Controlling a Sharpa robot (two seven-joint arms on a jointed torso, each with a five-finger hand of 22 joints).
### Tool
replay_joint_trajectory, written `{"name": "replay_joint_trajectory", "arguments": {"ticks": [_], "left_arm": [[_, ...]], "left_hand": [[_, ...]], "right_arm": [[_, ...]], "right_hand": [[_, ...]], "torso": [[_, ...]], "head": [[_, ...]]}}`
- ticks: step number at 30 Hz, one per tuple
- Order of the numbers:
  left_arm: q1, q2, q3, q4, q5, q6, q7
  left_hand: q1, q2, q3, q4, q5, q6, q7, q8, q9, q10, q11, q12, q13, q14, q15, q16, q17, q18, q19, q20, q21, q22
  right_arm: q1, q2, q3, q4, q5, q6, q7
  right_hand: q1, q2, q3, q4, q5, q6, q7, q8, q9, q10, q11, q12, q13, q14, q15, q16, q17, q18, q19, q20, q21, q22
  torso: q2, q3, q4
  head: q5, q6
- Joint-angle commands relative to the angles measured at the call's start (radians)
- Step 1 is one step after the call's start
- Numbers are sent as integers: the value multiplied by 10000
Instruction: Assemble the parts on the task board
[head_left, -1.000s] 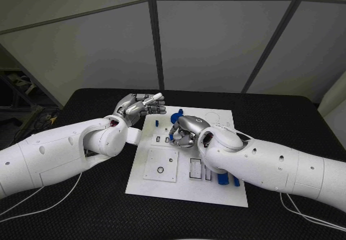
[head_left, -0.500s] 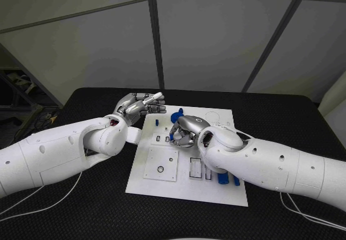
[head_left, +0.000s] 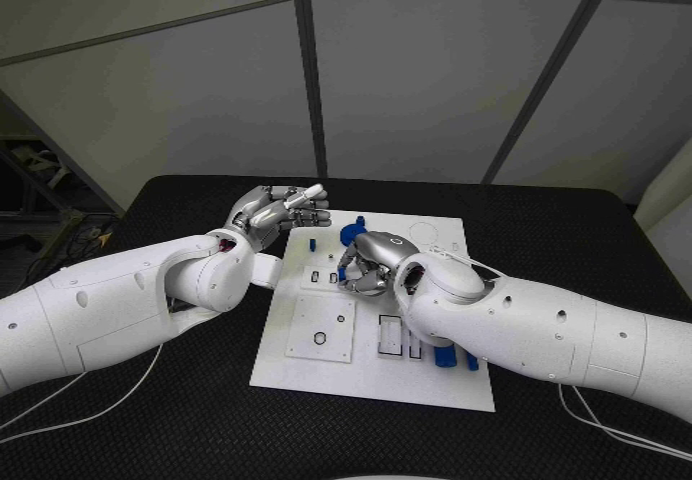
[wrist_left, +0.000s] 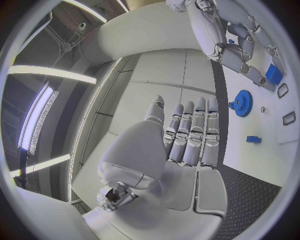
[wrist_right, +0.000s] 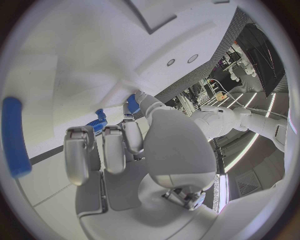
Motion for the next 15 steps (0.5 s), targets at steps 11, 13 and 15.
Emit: {"name": "replay_joint_trajectory", "arguments": {"ticks": [11, 13, 15], "left_arm": [[17, -19, 9, 35, 6, 101, 23], [17, -24, 9, 34, 6, 92, 20], [17, -28, 9, 32, 6, 85, 12]], "left_hand": [[-58, 76, -6, -41, -42, 39, 16, -68, 3, 35, 18, -48, 0, -88, -1, -48, -15, -55, -53, 7, -46, -9], [-58, 76, -6, -41, -42, 39, 16, -68, 3, 35, 18, -48, 0, -88, -1, -48, -15, -55, -53, 7, -46, -9], [-68, 72, -30, -53, -44, 30, 28, -81, 0, 27, 27, -62, -2, -83, 1, -56, -12, -53, -55, 10, -49, -15]], "right_arm": [[6, 38, -8, -32, -77, -276, -1], [6, 40, -8, -33, -77, -448, 20], [6, 40, -8, -26, -72, -761, 91]], "right_hand": [[-153, -244, -139, 78, 23, -434, 45, -24, -69, -198, 63, -433, 338, 633, 99, -106, 858, -65, 1014, 122, 40, 2603], [-248, -370, -238, 153, -43, -626, 67, -32, -97, -269, 84, -573, 248, 619, 115, -144, 804, -50, 977, 136, -2, 2547], [-346, -528, -394, 313, -91, -909, 103, -27, -134, -395, 118, -833, 77, 586, 140, -228, 684, -19, 901, 159, -88, 2436]], "torso": [[-2, -3, 23], [-4, -2, 17], [-1, -1, 0]], "head": [[-28, 36], [-41, 38], [-31, 46]]}}
